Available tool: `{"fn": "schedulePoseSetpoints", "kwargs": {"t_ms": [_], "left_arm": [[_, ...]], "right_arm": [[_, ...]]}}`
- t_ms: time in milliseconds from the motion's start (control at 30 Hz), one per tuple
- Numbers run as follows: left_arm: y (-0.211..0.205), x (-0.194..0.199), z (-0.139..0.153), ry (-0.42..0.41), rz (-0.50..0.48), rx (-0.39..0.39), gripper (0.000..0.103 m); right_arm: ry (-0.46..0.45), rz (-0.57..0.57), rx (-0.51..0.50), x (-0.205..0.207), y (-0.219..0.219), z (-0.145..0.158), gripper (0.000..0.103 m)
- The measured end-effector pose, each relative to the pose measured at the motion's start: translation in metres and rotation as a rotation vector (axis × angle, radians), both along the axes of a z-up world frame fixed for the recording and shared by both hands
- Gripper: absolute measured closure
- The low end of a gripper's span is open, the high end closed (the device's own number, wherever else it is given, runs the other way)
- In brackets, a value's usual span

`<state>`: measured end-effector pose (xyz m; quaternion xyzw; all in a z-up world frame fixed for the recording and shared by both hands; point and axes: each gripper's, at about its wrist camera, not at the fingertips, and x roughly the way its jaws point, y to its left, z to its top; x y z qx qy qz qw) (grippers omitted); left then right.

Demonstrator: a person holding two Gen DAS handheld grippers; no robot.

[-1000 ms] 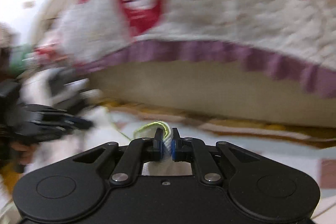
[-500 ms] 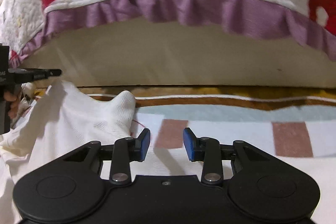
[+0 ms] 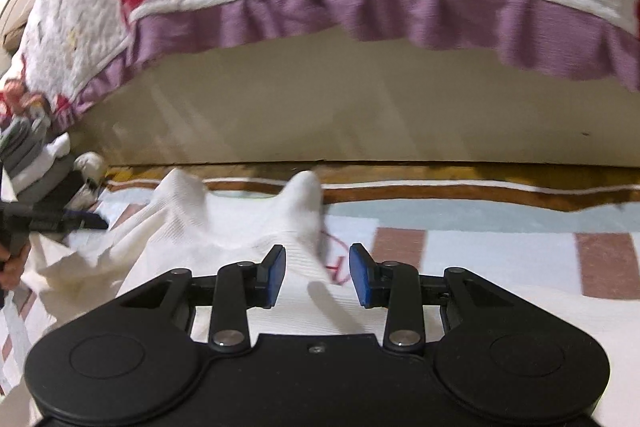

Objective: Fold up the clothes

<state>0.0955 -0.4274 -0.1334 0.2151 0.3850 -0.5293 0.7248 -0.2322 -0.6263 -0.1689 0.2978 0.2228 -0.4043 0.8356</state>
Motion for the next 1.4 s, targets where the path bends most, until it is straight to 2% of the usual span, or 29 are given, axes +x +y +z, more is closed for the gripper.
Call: {"fn": "schedulePoseSetpoints", "kwargs": {"t_ms": [167,233,333,367,400,433,467,500,533,567,600,633,800,867,933,967,1033,1067,1100,1167,1233,1267,1300,1400], "left_arm": [[0.025,0.003,-0.010,-0.043,-0.028,0.063,0.051],[0.029,0.009,-0.016,-0.049,-0.017,0.081,0.049],[0.025,0.018,-0.025,-0.062,0.005,0.113,0.042],[0.023,0.019,-0.028,-0.073,0.006,0.128,0.041],[0.021,0.020,-0.030,-0.087,0.000,0.144,0.041],[0.020,0.020,-0.032,-0.101,-0.007,0.160,0.042],[0.018,0.018,-0.032,-0.122,-0.024,0.176,0.059],[0.015,0.015,-0.033,-0.142,-0.042,0.192,0.098],[0.013,0.014,-0.029,-0.157,-0.043,0.187,0.099],[0.011,0.012,-0.026,-0.172,-0.043,0.180,0.099],[0.012,0.015,-0.016,-0.178,-0.014,0.136,0.099],[0.013,0.017,-0.006,-0.184,0.016,0.091,0.099],[0.010,0.042,0.047,-0.235,0.142,-0.125,0.100],[0.002,0.047,0.059,-0.262,0.148,-0.169,0.100],[-0.010,0.047,0.060,-0.334,0.164,-0.179,0.099],[-0.016,0.049,0.055,-0.341,0.182,-0.180,0.098],[-0.028,0.051,0.043,-0.351,0.220,-0.182,0.089],[-0.032,0.050,0.035,-0.352,0.228,-0.152,0.078],[-0.035,0.048,0.027,-0.353,0.236,-0.120,0.067],[-0.034,0.042,0.014,-0.333,0.240,-0.084,0.056],[-0.023,0.032,0.004,-0.273,0.230,-0.083,0.055],[-0.013,0.024,0.002,-0.247,0.218,-0.082,0.055],[-0.003,0.015,0.000,-0.222,0.206,-0.082,0.054],[0.033,-0.009,-0.005,-0.177,0.182,-0.072,0.052]], "right_arm": [[-0.010,0.020,-0.023,0.017,-0.001,-0.003,0.063],[-0.024,-0.005,-0.013,0.023,-0.010,-0.005,0.063],[-0.037,-0.008,0.026,0.033,-0.025,-0.011,0.063],[-0.041,0.002,0.055,0.037,-0.030,-0.015,0.059],[-0.045,0.012,0.084,0.041,-0.034,-0.019,0.046],[-0.018,0.025,0.106,0.046,-0.038,-0.027,0.040],[0.009,0.038,0.128,0.052,-0.041,-0.035,0.034],[0.036,0.050,0.150,0.057,-0.044,-0.043,0.034],[0.094,0.044,0.151,0.061,-0.046,-0.051,0.035],[0.096,0.062,0.112,0.062,-0.045,-0.051,0.049],[0.098,0.079,0.073,0.063,-0.043,-0.051,0.091],[0.069,0.073,0.055,0.059,-0.046,-0.043,0.094],[-0.076,0.043,-0.039,0.042,-0.058,-0.003,0.095],[-0.133,0.031,-0.077,0.036,-0.063,0.012,0.095],[-0.125,0.027,-0.122,0.042,-0.072,0.027,0.095],[-0.097,0.032,-0.156,0.049,-0.076,0.031,0.095],[0.026,-0.001,-0.178,0.066,-0.080,0.023,0.095],[0.087,-0.017,-0.189,0.074,-0.083,0.019,0.091],[0.148,-0.034,-0.200,0.083,-0.085,0.016,0.077],[0.300,-0.084,-0.194,0.098,-0.083,0.007,0.067],[0.368,-0.124,-0.193,0.097,-0.063,0.006,0.061],[0.345,-0.120,-0.174,0.090,-0.049,0.008,0.049],[0.320,-0.117,-0.154,0.083,-0.035,0.010,0.045],[0.181,-0.069,-0.038,0.052,0.011,0.013,0.045]]}}
